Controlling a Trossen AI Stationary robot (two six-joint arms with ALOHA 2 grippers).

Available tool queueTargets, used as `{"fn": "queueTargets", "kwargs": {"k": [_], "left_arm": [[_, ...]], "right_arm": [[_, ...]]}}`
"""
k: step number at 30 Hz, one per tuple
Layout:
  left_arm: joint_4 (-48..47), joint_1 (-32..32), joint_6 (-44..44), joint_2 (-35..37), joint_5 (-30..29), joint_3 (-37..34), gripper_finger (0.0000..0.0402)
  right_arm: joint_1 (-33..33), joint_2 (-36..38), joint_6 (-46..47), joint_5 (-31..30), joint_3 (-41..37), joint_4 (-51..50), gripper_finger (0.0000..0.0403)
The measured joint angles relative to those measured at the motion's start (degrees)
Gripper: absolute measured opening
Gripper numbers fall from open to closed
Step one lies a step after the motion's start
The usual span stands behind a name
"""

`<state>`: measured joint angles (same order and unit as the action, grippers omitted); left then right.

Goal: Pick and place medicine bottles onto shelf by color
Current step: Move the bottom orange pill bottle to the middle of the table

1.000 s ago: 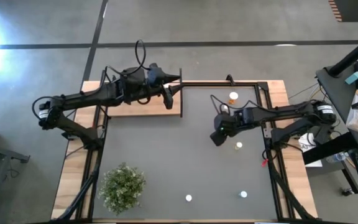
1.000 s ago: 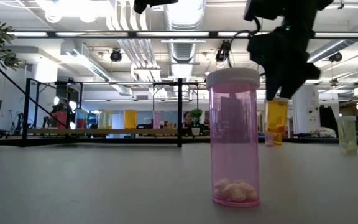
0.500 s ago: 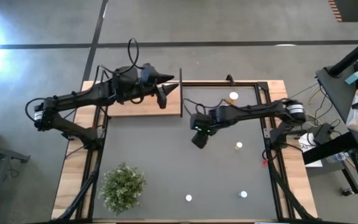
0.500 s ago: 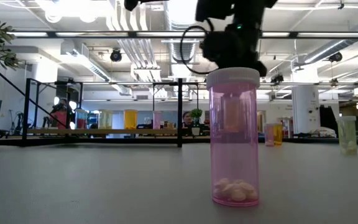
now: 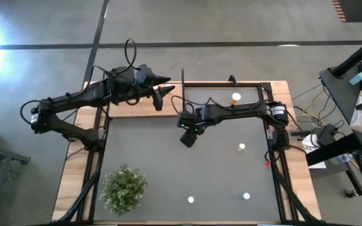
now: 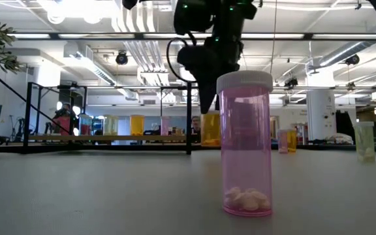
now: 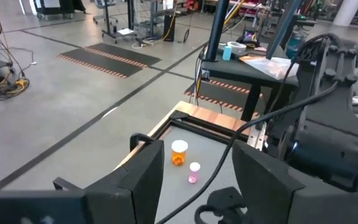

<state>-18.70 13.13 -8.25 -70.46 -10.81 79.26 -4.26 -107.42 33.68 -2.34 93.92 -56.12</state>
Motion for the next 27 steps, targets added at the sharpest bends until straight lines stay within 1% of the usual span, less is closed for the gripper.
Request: {"fn": "queueTargets", "kwargs": {"k": [9, 11, 17, 27], "left_arm": [[0.1, 0.0, 0.1, 0.2, 0.0, 0.0, 0.0174], [0.1, 0.0, 0.1, 0.3, 0.0, 0.0, 0.0174], [-0.1, 0.0, 0.1, 0.3, 0.0, 0.0, 0.0174], [-0.4, 0.0, 0.1, 0.3, 0.0, 0.0, 0.0174]], "right_arm": [[-1.3, -6.7, -0.7, 0.5, 7.3, -0.8, 0.0206], [-1.4, -8.2, -1.4, 1.5, 8.6, -0.7, 0.0206], [-1.4, -11.2, -3.9, 1.4, 12.4, -0.6, 0.0206], [-1.4, -18.0, -8.8, 1.3, 22.2, -0.8, 0.0206]]}}
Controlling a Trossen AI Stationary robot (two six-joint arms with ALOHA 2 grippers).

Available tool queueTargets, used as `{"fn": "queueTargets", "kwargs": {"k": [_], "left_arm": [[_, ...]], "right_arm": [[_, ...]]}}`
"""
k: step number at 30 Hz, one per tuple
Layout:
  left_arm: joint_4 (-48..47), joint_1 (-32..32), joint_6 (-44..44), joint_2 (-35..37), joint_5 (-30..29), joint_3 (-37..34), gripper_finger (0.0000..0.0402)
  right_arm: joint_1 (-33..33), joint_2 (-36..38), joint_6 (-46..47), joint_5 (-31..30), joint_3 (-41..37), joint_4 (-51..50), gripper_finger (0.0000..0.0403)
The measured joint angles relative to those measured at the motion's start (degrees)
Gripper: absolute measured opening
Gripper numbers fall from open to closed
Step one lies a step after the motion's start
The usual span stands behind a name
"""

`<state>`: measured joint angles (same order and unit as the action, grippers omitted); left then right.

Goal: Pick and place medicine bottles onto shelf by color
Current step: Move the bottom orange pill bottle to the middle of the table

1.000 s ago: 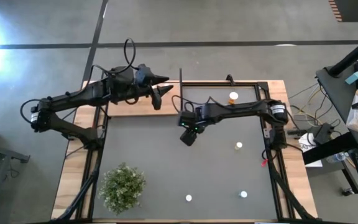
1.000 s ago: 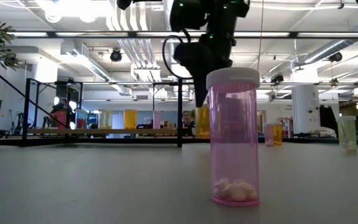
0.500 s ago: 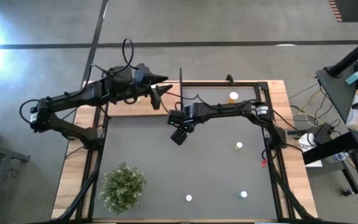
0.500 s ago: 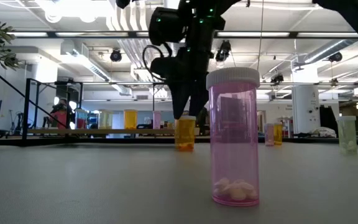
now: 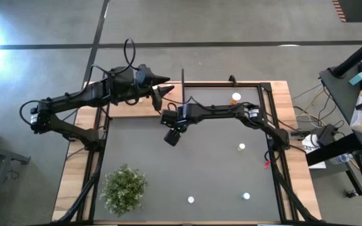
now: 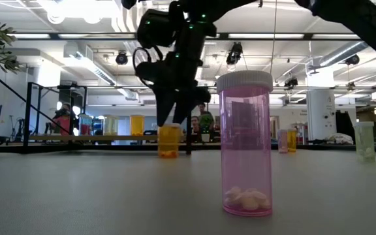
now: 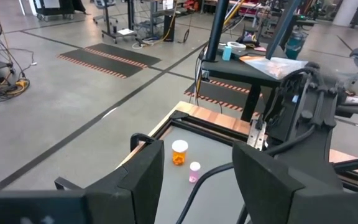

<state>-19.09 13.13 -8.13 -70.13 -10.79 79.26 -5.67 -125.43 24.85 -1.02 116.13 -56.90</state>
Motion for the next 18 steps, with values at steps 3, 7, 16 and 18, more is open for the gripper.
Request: {"fn": "queueTargets", "kwargs": {"k": [3, 7, 16, 18], "left_arm": [[0.0, 0.0, 0.0, 0.0, 0.0, 0.0, 0.0174], [0.0, 0.0, 0.0, 0.0, 0.0, 0.0, 0.0174], [0.0, 0.0, 0.0, 0.0, 0.0, 0.0, 0.0174], [0.0, 0.0, 0.0, 0.0, 0.0, 0.0, 0.0174]], "right_arm": [[-0.1, -2.1, -0.1, 0.0, 3.1, -0.1, 0.0206], [-0.4, -4.0, -1.0, 0.0, 6.5, -0.2, 0.0206], [-1.7, -5.8, -2.5, 0.0, 8.8, 0.6, 0.0206], [-2.0, -5.9, -2.6, 0.0, 8.8, 0.6, 0.0206]]}}
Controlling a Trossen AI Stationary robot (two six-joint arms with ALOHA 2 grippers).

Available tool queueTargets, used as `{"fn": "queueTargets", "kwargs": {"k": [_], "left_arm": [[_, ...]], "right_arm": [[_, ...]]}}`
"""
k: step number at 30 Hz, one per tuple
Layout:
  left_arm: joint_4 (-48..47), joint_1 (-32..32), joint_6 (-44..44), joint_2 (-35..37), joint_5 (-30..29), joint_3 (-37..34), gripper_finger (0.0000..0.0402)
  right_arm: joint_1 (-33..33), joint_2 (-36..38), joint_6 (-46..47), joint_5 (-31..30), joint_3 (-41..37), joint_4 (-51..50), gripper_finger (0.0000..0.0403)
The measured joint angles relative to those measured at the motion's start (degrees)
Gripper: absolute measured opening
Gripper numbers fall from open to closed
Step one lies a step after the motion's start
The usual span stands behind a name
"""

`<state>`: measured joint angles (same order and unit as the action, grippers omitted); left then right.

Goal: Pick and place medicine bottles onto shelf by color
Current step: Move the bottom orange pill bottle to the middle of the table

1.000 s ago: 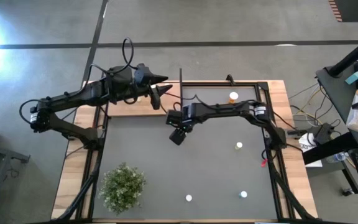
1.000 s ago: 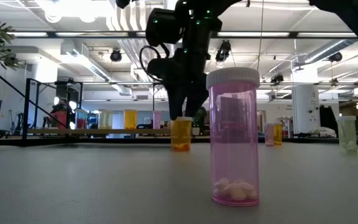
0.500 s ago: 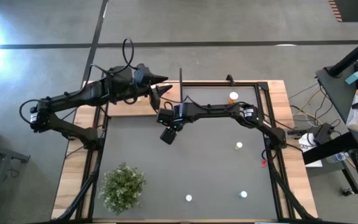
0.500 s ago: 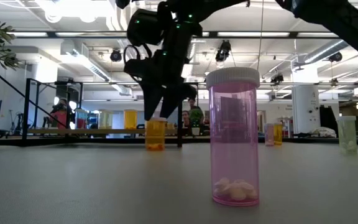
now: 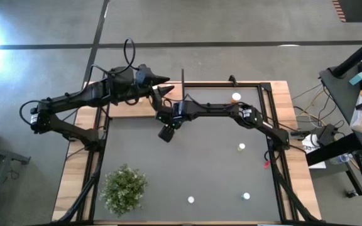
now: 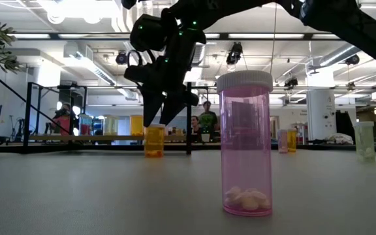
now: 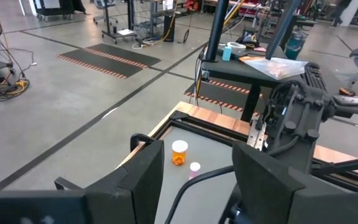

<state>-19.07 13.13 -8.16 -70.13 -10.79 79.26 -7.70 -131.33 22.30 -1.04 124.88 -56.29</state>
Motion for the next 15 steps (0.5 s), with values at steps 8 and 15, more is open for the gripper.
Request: {"fn": "queueTargets", "kwargs": {"k": [8, 15], "left_arm": [[0.0, 0.0, 0.0, 0.0, 0.0, 0.0, 0.0174], [0.0, 0.0, 0.0, 0.0, 0.0, 0.0, 0.0174]], "right_arm": [[-0.1, 0.0, -1.8, 0.0, 0.5, 0.6, 0.0208], [-0.1, 0.4, -1.9, 0.0, 0.4, 0.9, 0.0255]]}}
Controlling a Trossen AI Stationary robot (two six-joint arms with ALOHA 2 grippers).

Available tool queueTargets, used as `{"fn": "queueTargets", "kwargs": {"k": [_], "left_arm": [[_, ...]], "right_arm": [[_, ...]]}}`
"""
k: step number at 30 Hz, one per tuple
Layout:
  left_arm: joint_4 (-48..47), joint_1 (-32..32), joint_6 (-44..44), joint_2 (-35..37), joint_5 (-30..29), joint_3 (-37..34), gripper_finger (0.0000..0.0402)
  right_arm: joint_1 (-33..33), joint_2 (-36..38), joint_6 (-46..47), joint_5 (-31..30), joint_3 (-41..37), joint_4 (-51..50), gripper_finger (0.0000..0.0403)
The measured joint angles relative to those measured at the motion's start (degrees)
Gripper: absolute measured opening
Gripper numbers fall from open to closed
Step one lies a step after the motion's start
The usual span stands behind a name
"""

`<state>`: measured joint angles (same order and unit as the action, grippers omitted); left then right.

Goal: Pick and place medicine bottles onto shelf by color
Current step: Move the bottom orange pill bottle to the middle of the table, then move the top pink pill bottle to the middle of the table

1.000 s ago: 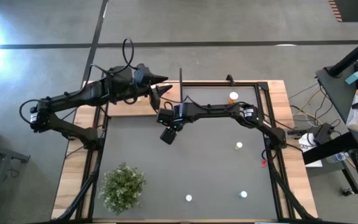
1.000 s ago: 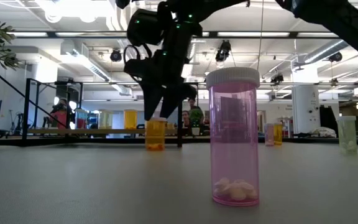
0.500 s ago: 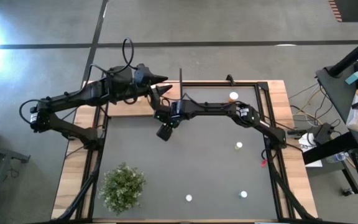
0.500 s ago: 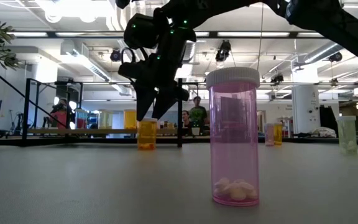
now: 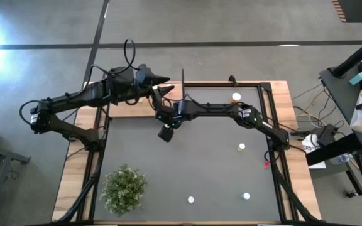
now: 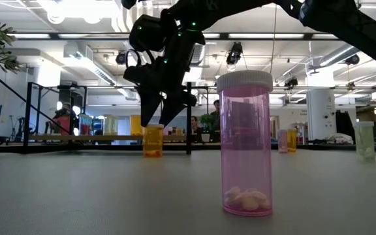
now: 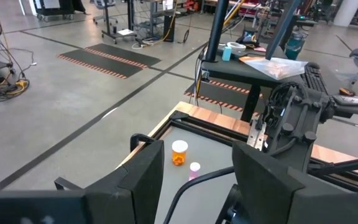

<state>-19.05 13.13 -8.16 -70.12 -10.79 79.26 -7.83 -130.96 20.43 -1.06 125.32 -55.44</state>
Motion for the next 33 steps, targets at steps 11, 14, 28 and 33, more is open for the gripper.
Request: {"fn": "queueTargets", "kwargs": {"k": [11, 14, 28, 33], "left_arm": [[0.1, 0.0, -0.4, 0.0, 0.3, 0.0, 0.0174], [0.4, 0.0, -0.3, 0.1, 0.4, 0.0, 0.0174], [0.5, 0.0, -0.4, 0.1, 0.3, 0.0, 0.0174], [0.5, 0.0, -0.5, 0.1, 0.3, 0.0, 0.0174]], "right_arm": [[0.0, 4.1, -0.9, 0.3, 0.0, -3.3, 0.0301], [-0.1, 6.1, -2.8, 0.4, 0.0, -6.3, 0.0298], [-0.2, 17.5, -6.6, -0.6, 0.0, -15.2, 0.0274], [-0.1, 22.9, -8.7, -4.7, -1.9, -20.0, 0.0266]]}}
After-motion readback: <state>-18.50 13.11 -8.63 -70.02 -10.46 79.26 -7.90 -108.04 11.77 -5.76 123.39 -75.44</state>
